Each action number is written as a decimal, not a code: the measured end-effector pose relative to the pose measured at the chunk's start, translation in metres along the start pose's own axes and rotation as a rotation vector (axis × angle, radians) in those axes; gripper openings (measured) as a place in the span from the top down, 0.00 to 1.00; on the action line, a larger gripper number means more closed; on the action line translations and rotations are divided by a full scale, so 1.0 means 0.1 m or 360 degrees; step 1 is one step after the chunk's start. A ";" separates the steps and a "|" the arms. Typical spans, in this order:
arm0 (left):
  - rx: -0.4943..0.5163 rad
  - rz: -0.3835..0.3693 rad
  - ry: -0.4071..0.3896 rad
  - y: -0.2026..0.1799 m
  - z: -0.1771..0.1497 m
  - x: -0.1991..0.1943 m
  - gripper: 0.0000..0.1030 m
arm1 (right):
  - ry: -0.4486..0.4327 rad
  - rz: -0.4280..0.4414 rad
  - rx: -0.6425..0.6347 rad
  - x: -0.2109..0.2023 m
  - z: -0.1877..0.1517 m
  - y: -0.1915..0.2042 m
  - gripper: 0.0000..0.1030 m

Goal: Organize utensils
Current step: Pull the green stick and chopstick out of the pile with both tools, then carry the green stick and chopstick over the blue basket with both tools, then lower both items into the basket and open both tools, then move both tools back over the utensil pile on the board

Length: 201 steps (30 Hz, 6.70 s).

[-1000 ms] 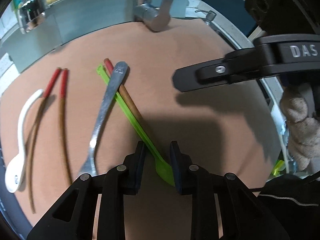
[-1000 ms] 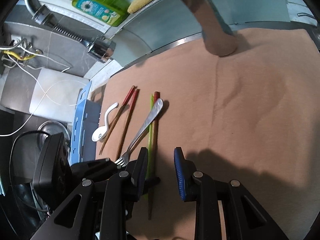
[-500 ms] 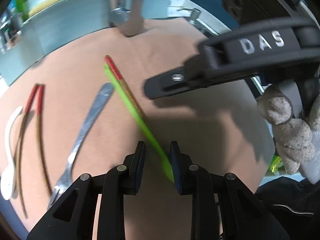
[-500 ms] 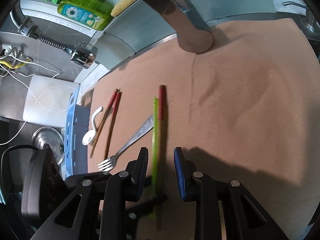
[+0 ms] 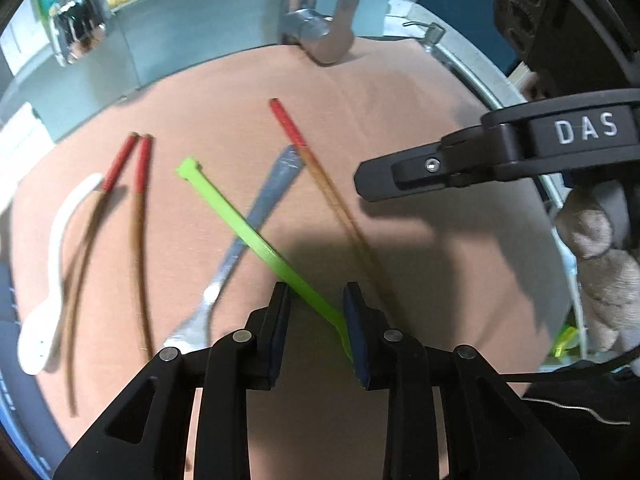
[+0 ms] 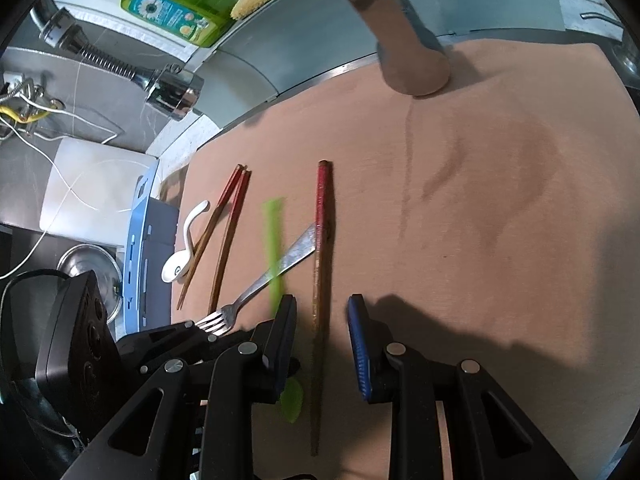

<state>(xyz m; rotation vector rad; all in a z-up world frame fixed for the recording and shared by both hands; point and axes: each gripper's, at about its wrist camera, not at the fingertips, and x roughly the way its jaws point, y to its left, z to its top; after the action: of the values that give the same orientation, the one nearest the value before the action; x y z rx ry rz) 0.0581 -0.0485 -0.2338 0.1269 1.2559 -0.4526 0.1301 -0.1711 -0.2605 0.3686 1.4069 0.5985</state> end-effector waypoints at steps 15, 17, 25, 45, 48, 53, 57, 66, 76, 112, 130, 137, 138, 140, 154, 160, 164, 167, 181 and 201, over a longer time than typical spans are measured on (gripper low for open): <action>-0.0025 -0.0078 0.0020 0.06 0.08 0.06 0.74 | 0.0109 -0.0217 -0.0097 0.28 0.08 0.11 0.84; 0.0010 -0.0070 0.0032 0.05 0.07 0.05 0.76 | 0.0120 -0.0208 -0.0087 0.27 0.09 0.10 0.85; -0.0021 -0.0096 0.0075 0.19 -0.03 -0.04 0.80 | 0.0118 -0.0220 -0.0077 0.28 0.09 0.11 0.87; -0.0201 -0.0143 0.0021 0.47 -0.02 -0.08 0.95 | 0.0088 -0.0198 0.0001 0.26 0.07 0.07 0.93; -0.0240 -0.0171 0.0001 0.53 -0.09 -0.14 0.95 | 0.0085 -0.0136 0.0056 0.24 0.04 0.02 0.94; -0.0333 -0.0245 -0.0065 0.62 -0.18 -0.25 0.95 | 0.0077 0.0000 0.0220 0.22 -0.02 -0.10 0.94; -0.0367 -0.0266 -0.0105 0.64 -0.19 -0.33 0.95 | 0.0043 0.0026 0.0255 0.17 -0.04 -0.08 0.94; -0.0393 -0.0234 -0.0226 0.81 -0.25 -0.63 0.95 | -0.0065 0.0045 0.0123 -0.03 0.05 0.36 0.94; -0.0480 -0.0094 -0.0348 1.37 -0.58 -1.18 0.95 | -0.0029 0.0154 -0.0063 0.19 0.05 1.21 0.94; -0.0861 0.0252 -0.0334 3.26 -1.58 -1.35 0.95 | 0.0172 -0.0100 -0.0418 2.27 0.06 3.49 0.94; -0.0861 0.0301 -0.0235 3.31 -1.54 -1.10 0.95 | 0.0222 -0.0277 -0.0510 2.54 0.11 3.55 0.94; -0.0858 0.0305 -0.0225 3.31 -1.52 -1.08 0.95 | 0.0240 -0.0305 -0.0508 2.60 0.12 3.56 0.93; -0.0860 0.0304 -0.0226 3.32 -1.52 -1.08 0.95 | 0.0240 -0.0305 -0.0508 2.60 0.12 3.56 0.93; -0.0856 0.0305 -0.0222 3.31 -1.52 -1.08 0.95 | 0.0241 -0.0310 -0.0515 2.60 0.13 3.57 0.93; -0.0888 0.0349 -0.0264 3.31 -1.63 -1.27 0.90 | 0.0205 -0.0255 -0.0602 2.31 0.11 3.58 0.86; -0.0871 0.0408 -0.0318 3.14 -1.68 -1.47 0.89 | 0.0122 -0.0204 -0.0701 1.89 0.06 3.47 0.84; -0.0843 0.0440 -0.0366 2.99 -1.66 -1.61 0.85 | 0.0033 -0.0137 -0.0749 1.53 0.01 3.29 0.74; -0.0818 0.0439 -0.0402 2.84 -1.62 -1.68 0.85 | -0.0059 -0.0044 -0.0724 1.23 -0.01 3.08 0.62; -0.0552 0.0297 -0.0457 1.73 -1.21 -1.56 0.83 | -0.0283 -0.0155 -0.0685 0.12 -0.09 1.89 0.35; 0.0140 0.0068 -0.0070 0.39 -0.28 -0.55 0.77 | -0.0014 -0.0048 -0.0024 0.05 0.00 0.37 0.57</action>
<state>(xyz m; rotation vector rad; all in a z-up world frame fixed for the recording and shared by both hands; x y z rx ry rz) 0.0357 0.0105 -0.1975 0.2169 1.1886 -0.4717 0.1244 -0.1385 -0.2435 0.3370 1.3967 0.5815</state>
